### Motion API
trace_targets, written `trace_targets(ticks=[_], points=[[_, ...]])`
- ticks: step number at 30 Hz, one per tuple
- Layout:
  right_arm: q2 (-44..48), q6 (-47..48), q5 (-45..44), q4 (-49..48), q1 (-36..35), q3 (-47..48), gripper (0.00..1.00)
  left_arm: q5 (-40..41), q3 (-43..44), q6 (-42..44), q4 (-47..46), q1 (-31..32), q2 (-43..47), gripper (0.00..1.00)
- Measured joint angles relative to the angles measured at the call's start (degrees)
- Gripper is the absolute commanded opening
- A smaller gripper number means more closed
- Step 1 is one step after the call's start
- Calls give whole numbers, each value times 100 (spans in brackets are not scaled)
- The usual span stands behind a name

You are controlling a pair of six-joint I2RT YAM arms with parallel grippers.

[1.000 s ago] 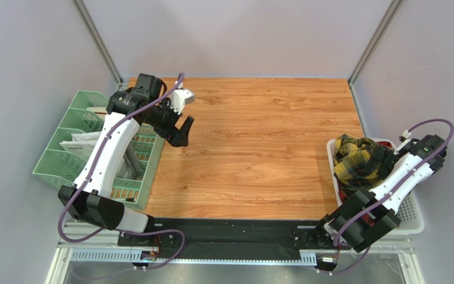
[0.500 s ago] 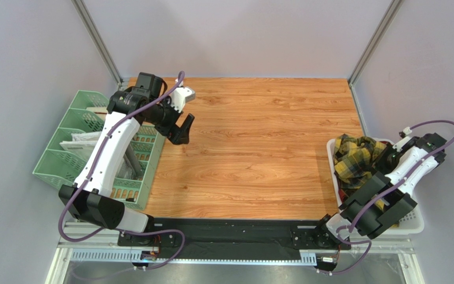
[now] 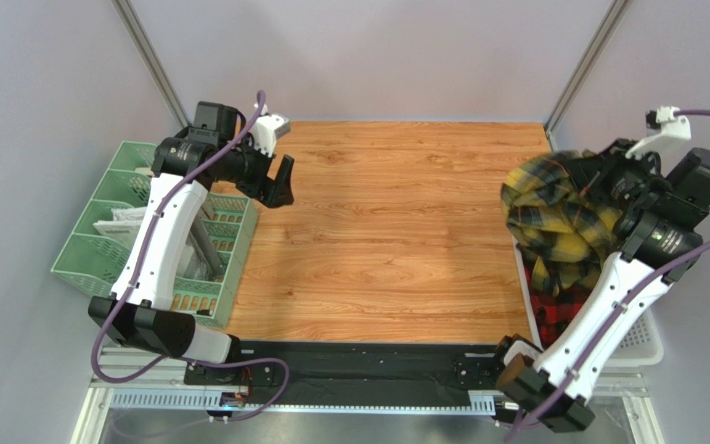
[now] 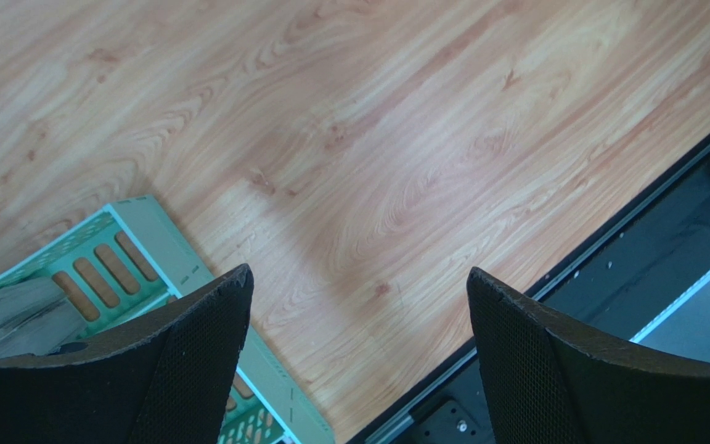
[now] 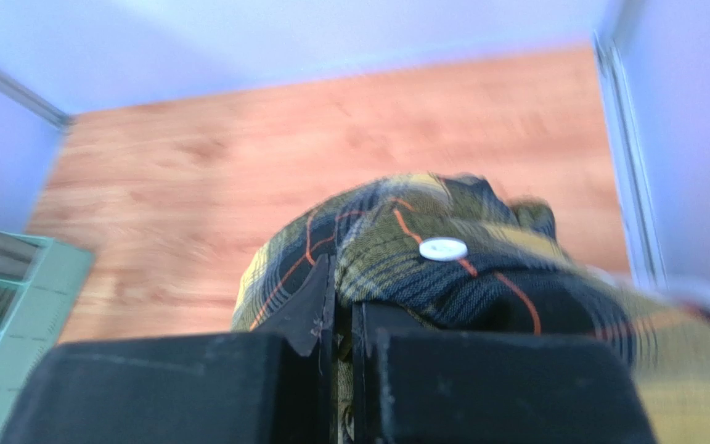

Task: Fold and stack the long sleeve shirts
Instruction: Grab the shirt from the pile, then move the shirt to the center of the board

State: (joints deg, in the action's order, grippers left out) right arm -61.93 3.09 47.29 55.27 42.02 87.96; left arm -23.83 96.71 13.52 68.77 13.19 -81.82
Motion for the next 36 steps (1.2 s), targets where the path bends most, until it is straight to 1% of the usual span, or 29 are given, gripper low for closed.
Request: trace_targets(ticks=[1,2,3,6,7,9,12,14,16,18,19,21,22,23,24,25,27,29,32,33,34,36], points=[[114,-188,50,-229,-232,133,0,-66,96,-61,-28,-76,0,90],[223,-487,44,-568,-673,374,0,-129,179,-116,-57,-160,0,90],[249,-675,59,-813,-942,546,0,-181,243,-168,-83,-238,0,90],[79,-1353,-22,-1589,-1856,1353,0,-306,345,-302,-149,-444,0,90],[-120,-1561,-111,-1759,-2157,1786,0,-332,345,-339,-181,-505,0,90],[-782,-1934,-380,-2170,-2916,2938,0,-402,345,-435,-232,-645,-7,90],[-1567,-2389,-625,-2498,-3644,4046,0,-487,345,-529,-299,-800,-7,89],[-2024,-2728,-778,-2708,-4079,4507,0,-555,345,-584,-361,-909,-7,89],[-2306,-3051,-909,-2865,-4476,4529,0,-636,341,-619,-433,-1014,-4,90],[-2369,-3303,-1001,-2986,-4739,4105,0,-737,295,-638,-560,-1091,15,90],[-2308,-3383,-1054,-3045,-4815,3766,10,-778,243,-638,-616,-1117,42,93],[-2092,-3432,-1213,-3150,-4889,2957,38,-887,136,-632,-695,-1145,94,97],[-1985,-3440,-1294,-3169,-4881,2594,65,-931,105,-612,-710,-1147,111,99],[-1773,-3344,-1399,-3215,-4857,2039,74,-1010,72,-570,-719,-1147,127,99],[-1510,-3152,-1517,-3082,-4839,1370,79,-1093,48,-520,-721,-1145,138,99],[-1410,-3088,-1589,-2997,-4756,1054,87,-1156,42,-463,-704,-1145,140,99],[-1095,-2625,-1692,-2826,-4511,46,88,-1281,-22,-216,-669,-1141,177,99],[-1014,-2144,-1799,-2422,-4135,-699,86,-1290,-133,46,-621,-1099,234,99],[-1141,-1510,-1941,-1805,-3751,-1427,85,-1084,-509,525,-492,-883,354,99],[-1143,-1314,-1937,-1648,-3722,-1659,84,-1005,-638,654,-448,-772,361,99],[-1128,-1163,-1902,-1506,-3744,-1825,82,-918,-798,772,-426,-632,358,97],[-1010,-793,-1823,-1390,-3910,-2131,80,-800,-1034,898,-369,-452,313,96]])
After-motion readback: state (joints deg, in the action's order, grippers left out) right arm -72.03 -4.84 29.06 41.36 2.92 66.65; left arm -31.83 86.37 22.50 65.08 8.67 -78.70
